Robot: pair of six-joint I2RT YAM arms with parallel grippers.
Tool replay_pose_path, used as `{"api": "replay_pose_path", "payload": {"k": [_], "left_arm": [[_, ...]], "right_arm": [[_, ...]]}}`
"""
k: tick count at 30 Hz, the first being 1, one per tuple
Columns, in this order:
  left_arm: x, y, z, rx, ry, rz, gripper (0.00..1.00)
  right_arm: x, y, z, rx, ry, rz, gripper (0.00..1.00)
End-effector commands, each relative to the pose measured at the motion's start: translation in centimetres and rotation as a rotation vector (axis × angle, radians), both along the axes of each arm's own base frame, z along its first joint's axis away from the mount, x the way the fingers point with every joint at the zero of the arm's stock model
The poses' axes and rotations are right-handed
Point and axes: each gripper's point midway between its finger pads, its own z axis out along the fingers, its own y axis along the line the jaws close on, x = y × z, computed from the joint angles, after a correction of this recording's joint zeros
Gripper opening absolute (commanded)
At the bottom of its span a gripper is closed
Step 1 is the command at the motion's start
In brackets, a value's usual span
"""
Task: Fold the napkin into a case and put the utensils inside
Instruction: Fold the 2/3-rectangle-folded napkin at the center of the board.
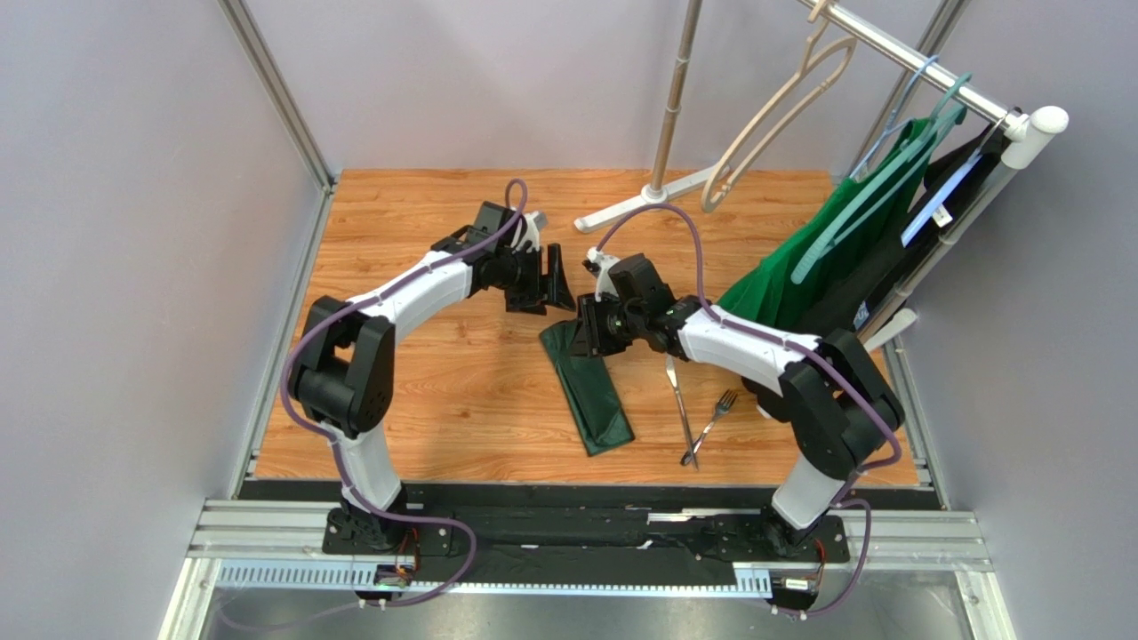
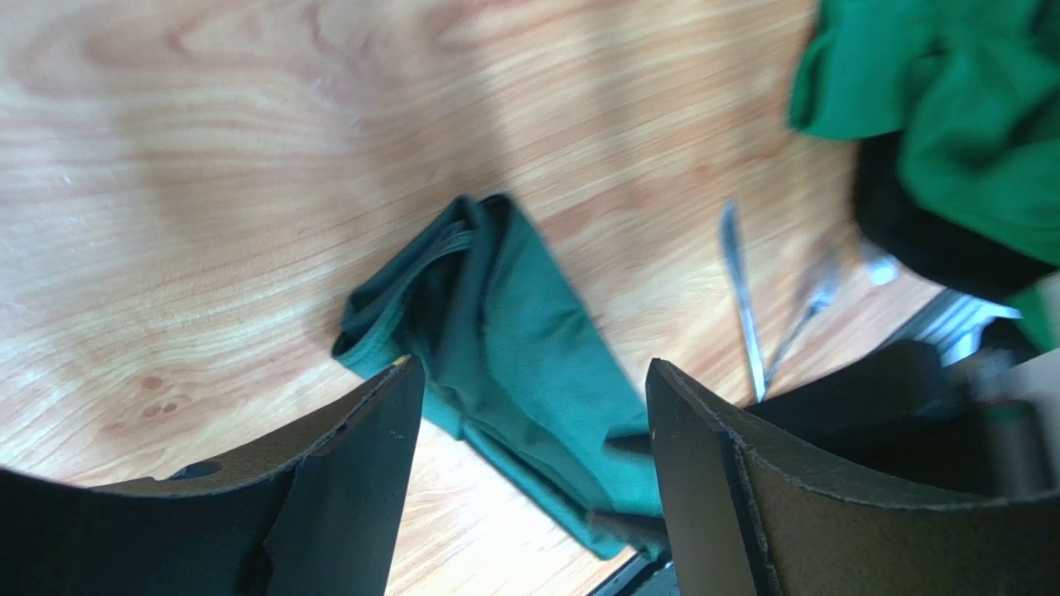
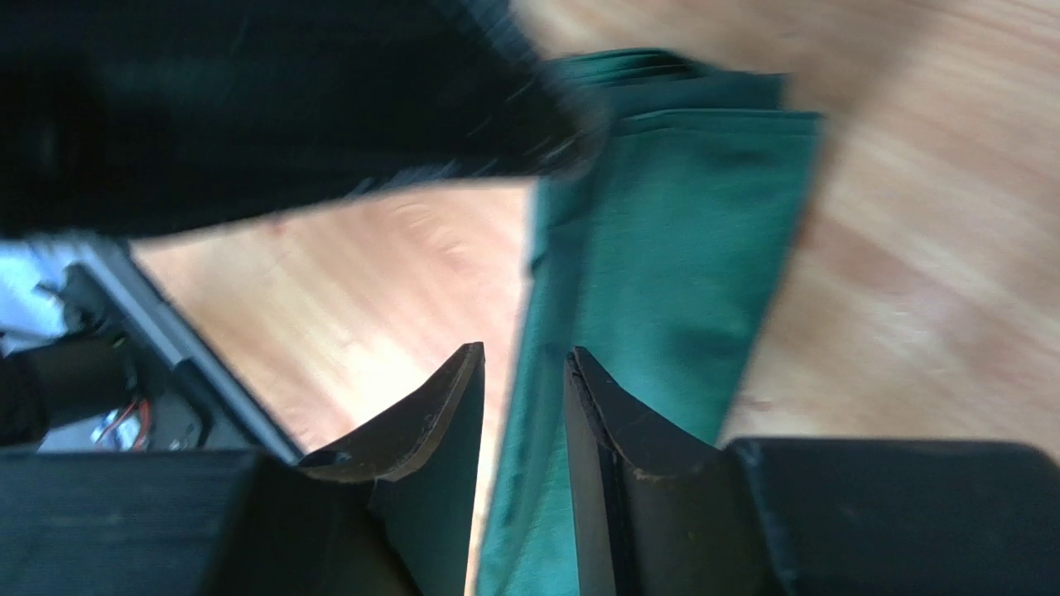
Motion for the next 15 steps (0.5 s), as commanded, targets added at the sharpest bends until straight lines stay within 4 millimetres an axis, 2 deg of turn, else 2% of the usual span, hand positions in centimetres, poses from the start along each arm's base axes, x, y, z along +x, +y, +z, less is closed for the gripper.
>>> {"api": "replay_pose_path", "payload": {"k": [1, 5, 7, 15], "left_arm": [[-0.1, -0.2, -0.5, 0.023, 0.034, -0.033, 0.73], [0.0, -0.6, -1.4, 0.04, 0.043, -0.042, 0.75], [-0.1, -0.9, -2.1, 0.048, 0.055, -0.048, 0.74], [0.3, -1.6, -3.4, 0.049, 0.073, -0.042, 0.54]], "right_arm": [[2.8, -2.0, -1.4, -0.064, 0.017, -0.094, 0.33], [2.8, -2.5, -2.1, -0.073, 0.04, -0.099, 0.3], [2.6, -2.6, -1.9, -0.061, 0.036, -0.1, 0.3], [2.0, -2.3, -2.5, -0.025, 0.047, -0.096, 0.21]]}}
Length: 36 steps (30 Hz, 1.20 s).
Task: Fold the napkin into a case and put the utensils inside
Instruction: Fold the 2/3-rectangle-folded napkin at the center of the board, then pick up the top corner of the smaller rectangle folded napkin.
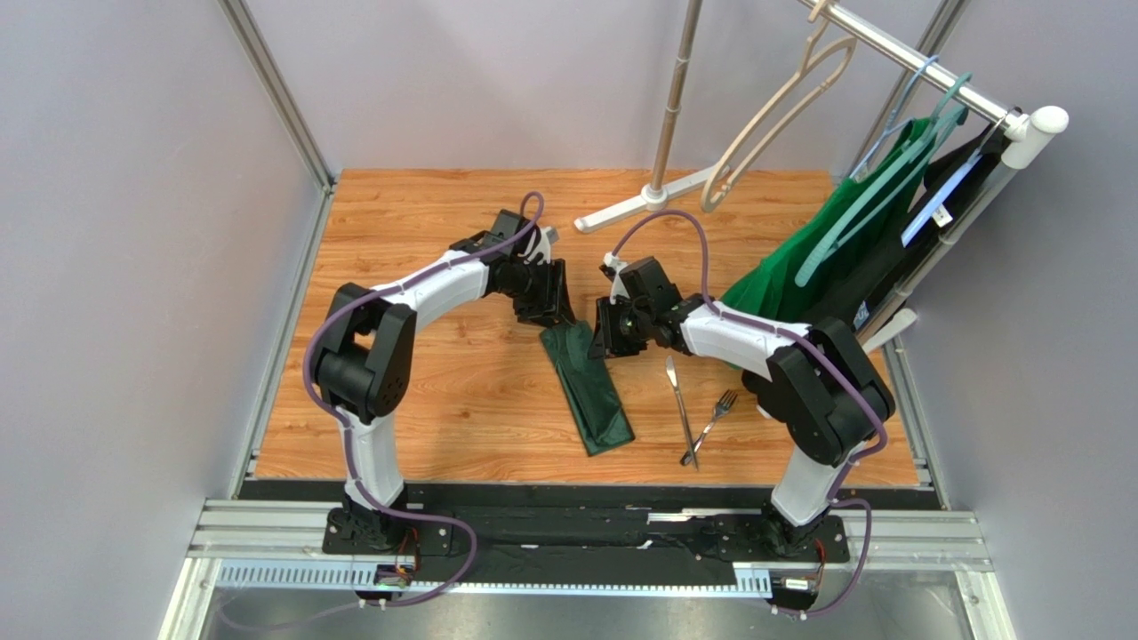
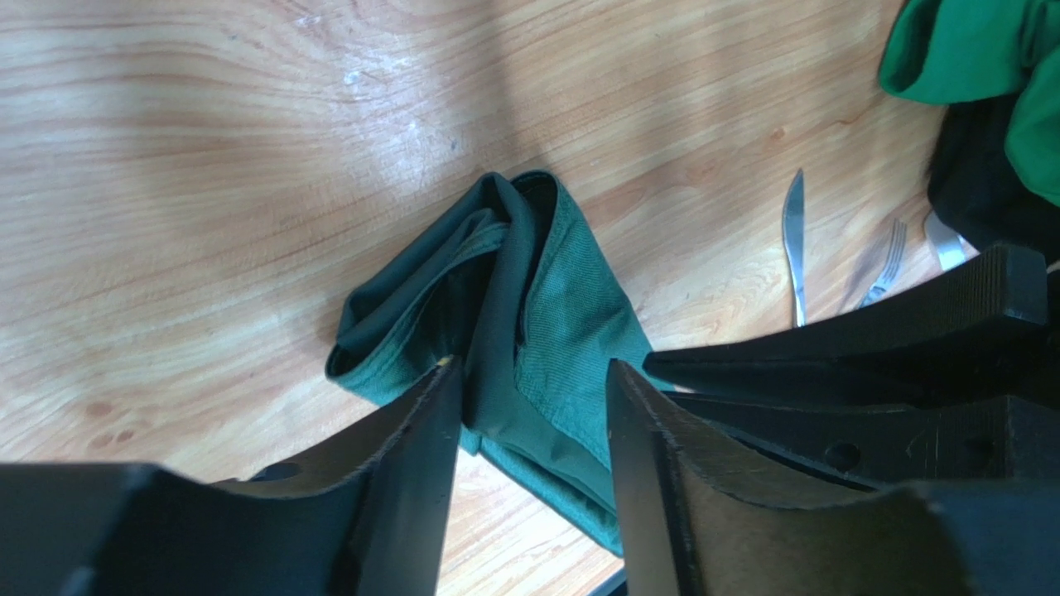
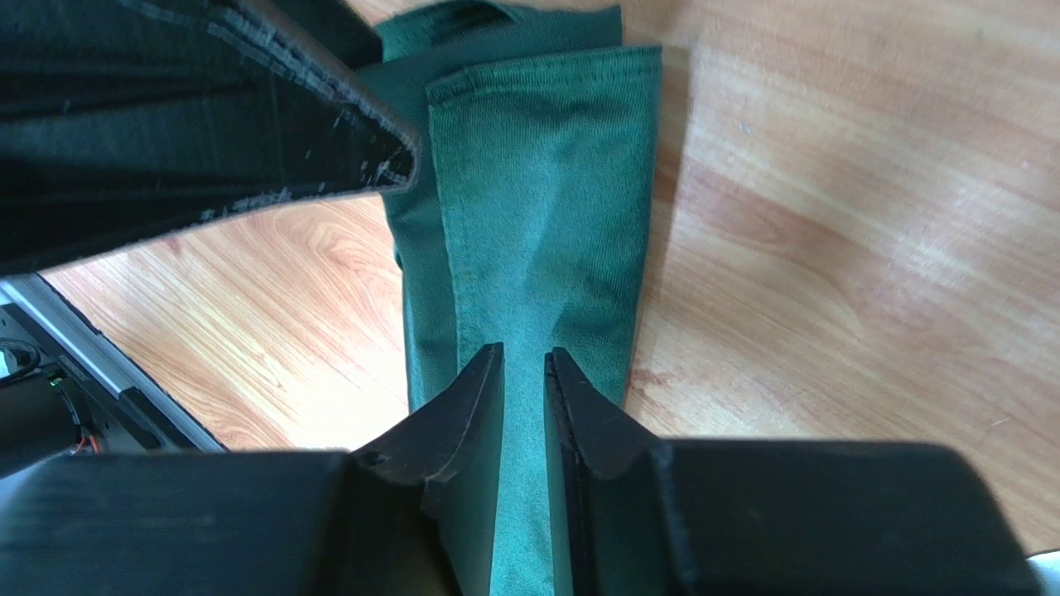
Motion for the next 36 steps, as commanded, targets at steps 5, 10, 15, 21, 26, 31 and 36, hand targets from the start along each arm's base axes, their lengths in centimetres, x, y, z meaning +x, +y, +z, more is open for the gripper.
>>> {"api": "replay_pose_path", "payload": {"k": [5, 10, 15, 21, 26, 31, 36], "left_arm": [[1.5, -0.8, 0.1, 0.008, -0.035, -0.002, 0.54], [1.3, -0.4, 0.8, 0.012, -0.049, 0.022, 0.52], [0.7, 1.5, 2.7, -0.021, -0.111, 0.112, 0.47], [0.4, 1.5, 1.3, -0.072, -0.053, 0.106, 0.36], [0.7, 1.2, 0.5, -0.088, -0.04, 0.113, 0.24], [1.2, 1.5, 0.3, -0.062, -0.051, 0.124, 0.13], [1.3, 1.6, -0.3, -0.048, -0.04, 0.127, 0.0]], "right_arm": [[1.4, 1.2, 1.3, 0.063, -0.059, -0.018, 0.19], [2.8, 2.4, 1.3, 0.098, -0.049, -0.034, 0.21], [4.2, 3.9, 1.9, 0.146, -0.055, -0.036, 0.33], [5.4, 5.0, 1.9, 0.15, -0.06, -0.022, 0.36], [5.6, 5.7, 1.0, 0.145, -0.046, -0.014, 0.36], [5.9, 5.6, 0.3, 0.119, -0.045, -0.023, 0.36], [6.4, 5.4, -0.6, 0.086, -0.046, -0.028, 0.31]]}}
